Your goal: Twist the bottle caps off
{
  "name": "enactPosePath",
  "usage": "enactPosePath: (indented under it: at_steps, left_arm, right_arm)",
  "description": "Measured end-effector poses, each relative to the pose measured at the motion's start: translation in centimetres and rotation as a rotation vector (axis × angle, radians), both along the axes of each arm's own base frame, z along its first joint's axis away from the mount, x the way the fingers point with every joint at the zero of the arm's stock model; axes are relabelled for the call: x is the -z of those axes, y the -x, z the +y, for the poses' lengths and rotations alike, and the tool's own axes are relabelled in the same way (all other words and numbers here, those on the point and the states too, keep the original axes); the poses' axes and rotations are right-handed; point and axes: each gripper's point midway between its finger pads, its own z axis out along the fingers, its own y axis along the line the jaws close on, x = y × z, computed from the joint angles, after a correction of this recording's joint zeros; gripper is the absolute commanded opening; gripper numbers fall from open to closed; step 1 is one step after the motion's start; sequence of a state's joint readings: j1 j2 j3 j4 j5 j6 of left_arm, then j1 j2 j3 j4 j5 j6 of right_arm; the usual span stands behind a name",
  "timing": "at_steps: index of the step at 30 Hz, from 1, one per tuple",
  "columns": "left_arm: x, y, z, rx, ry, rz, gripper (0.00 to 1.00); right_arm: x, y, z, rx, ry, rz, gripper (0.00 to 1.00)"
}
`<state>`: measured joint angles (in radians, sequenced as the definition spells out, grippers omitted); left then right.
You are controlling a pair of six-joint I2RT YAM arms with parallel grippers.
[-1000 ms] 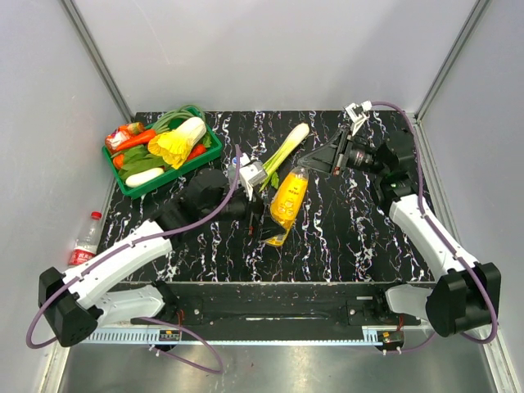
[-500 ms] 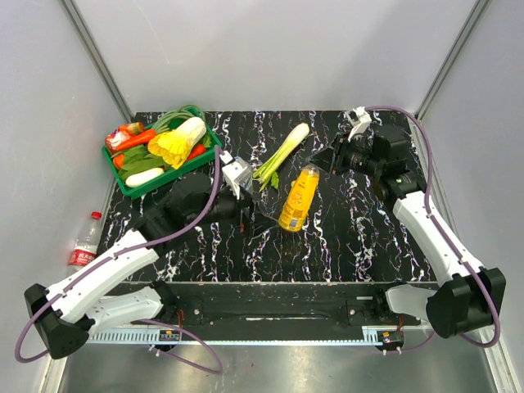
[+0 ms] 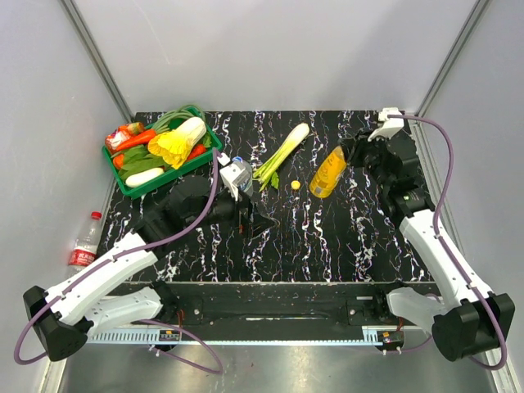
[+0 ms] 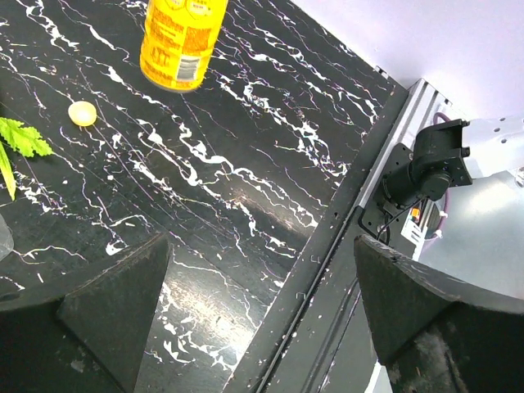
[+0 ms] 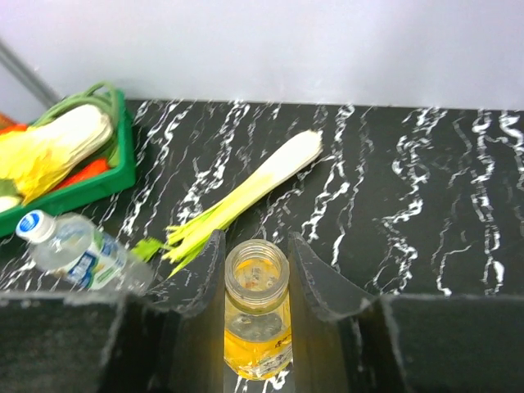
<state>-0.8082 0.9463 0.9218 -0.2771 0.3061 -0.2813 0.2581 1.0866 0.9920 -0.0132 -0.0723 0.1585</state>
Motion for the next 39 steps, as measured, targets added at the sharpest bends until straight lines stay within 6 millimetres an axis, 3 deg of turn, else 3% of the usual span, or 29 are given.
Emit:
enactPosePath:
  at_steps: [11,17,24,27,28,29,39]
  left_arm:
    - [0.0,-0.3,0.1,-0.015,-0.003,-0.004,0.99]
    - [0.7,-0.3,0.1,-0.018,-0.012,0.003,0.99]
    - [1.4,-0.3,0.1,-0.017,-0.027,0.012,0.99]
    - [1.9,-0.3,0.3,-0.018,-0.045,0.017,0.99]
    - [2.0,-0.3,0.4,-0.018,-0.051,0.019,0.99]
    - [2.1,-0.3,0.4,-0.020,-0.056,0.020,0.99]
    - [2.2,-0.6,0.6,-0.036,-0.064,0.012,0.99]
  right_arm:
    - [1.3,-2.4,-3.5,0.193,0.107,-0.140,0.00]
    - [4.0,-4.5,-4.6,0.252,0.207,-0.117,0.00]
    - [7.5,-4.5,-5.2,0.281,0.234,-0.102,0.05]
    - [9.1,-4.3,-5.4,0.286,0.232,-0.078,0.16]
    - [9.2,-4.3,-5.4,0.291,0.227,-0.080,0.20]
    - [9.1,-4.3,-5.4,0.295,0.222,-0.081,0.32]
    - [8.9,-4.2,-5.4,0.312,0.163,-0.075,0.84]
